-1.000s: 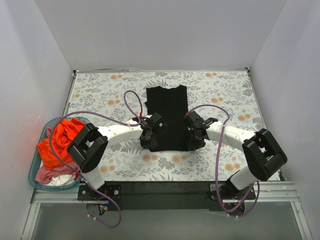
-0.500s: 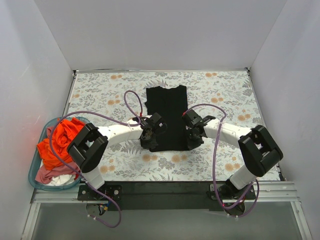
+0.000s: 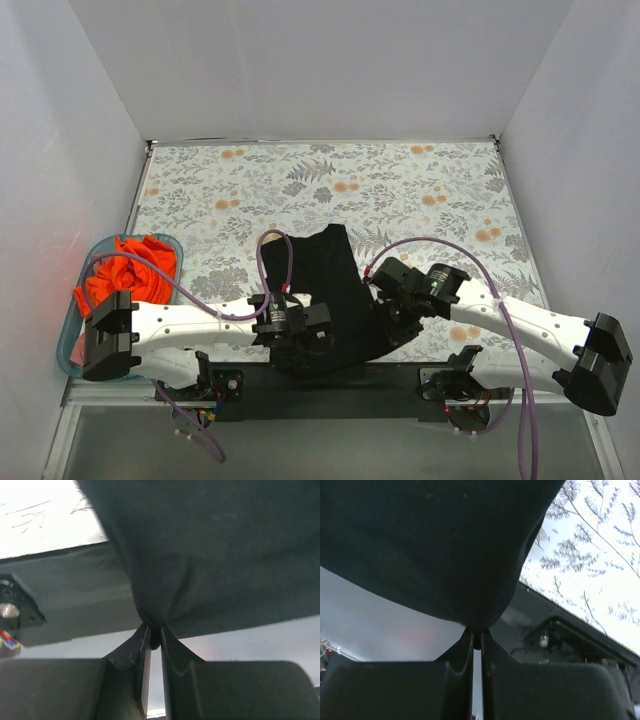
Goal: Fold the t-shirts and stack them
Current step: Fold the tshirt
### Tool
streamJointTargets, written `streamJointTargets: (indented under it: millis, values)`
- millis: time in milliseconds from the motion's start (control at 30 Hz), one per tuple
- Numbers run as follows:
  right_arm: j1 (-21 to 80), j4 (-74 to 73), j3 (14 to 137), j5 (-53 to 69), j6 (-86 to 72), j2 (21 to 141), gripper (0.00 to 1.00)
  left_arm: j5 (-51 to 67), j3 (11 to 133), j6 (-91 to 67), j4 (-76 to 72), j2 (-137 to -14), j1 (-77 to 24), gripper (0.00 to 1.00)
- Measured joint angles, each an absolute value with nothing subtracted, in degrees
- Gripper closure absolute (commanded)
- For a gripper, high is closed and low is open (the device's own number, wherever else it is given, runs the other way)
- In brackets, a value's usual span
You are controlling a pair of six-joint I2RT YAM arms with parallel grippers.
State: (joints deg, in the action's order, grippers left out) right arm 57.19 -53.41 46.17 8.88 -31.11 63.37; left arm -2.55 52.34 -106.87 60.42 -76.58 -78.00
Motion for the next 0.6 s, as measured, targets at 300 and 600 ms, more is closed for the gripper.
streamJointTargets:
  millis: [300, 600]
  values:
    - [50.26, -61.67, 69.56, 5.76, -24.56, 76.53, 0.99, -4.91, 61.63, -101.41, 65.23, -74.30, -57.28, 1.00]
    - [42.00, -64.14, 99.24, 7.07, -13.65, 94.78, 0.99, -5.45, 67.70, -89.67, 63.22, -74.28, -38.24, 1.00]
